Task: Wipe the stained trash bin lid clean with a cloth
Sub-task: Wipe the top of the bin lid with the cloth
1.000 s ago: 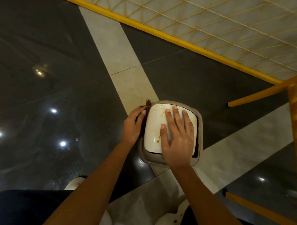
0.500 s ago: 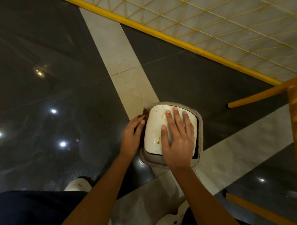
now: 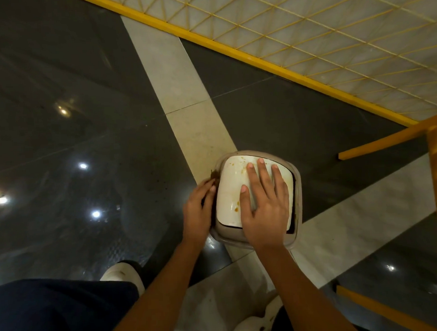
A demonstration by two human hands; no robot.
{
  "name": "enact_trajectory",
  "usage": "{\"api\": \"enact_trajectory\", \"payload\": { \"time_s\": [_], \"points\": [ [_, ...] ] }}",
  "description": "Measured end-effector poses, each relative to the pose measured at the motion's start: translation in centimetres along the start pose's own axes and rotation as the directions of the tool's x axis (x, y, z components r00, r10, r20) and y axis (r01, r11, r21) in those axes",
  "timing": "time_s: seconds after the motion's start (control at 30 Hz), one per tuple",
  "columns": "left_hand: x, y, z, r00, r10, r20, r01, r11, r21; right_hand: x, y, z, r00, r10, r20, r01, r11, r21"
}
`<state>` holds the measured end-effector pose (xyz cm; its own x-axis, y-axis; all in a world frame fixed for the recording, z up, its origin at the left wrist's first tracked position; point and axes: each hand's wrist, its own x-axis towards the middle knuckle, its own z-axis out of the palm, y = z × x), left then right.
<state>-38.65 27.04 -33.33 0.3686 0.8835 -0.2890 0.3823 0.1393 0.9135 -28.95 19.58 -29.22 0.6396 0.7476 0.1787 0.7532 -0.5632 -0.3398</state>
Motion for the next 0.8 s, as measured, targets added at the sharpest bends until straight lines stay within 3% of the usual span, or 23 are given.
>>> {"api": "enact_trajectory", "payload": {
  "time_s": [0.3, 0.5, 0.63, 0.8],
  "points": [
    [7.7, 3.1, 0.4, 0.969, 0.033, 0.245, -0.067, 0.989, 0.130, 0.2, -0.1, 0.0, 1.000, 0.015, -0.002, -0.015, 1.000, 0.015],
    [6.2, 1.5, 0.3, 0.983, 0.018, 0.181, -0.023, 0.999, 0.026, 0.0, 0.0, 0.2, 1.000, 0.008, -0.013, -0.007, 1.000, 0.014],
    [8.1, 3.4, 0.9, 0.973, 0.039, 0.227, -0.072, 0.988, 0.139, 0.0, 0.0, 0.1, 1.000, 0.011, -0.013, -0.011, 1.000, 0.025],
    [4.8, 2.2, 1.3, 0.996, -0.062, 0.068, 0.064, 0.998, -0.027, 0.0, -0.2, 0.0, 1.000, 0.017, -0.015, -0.016, 1.000, 0.020]
  ]
}}
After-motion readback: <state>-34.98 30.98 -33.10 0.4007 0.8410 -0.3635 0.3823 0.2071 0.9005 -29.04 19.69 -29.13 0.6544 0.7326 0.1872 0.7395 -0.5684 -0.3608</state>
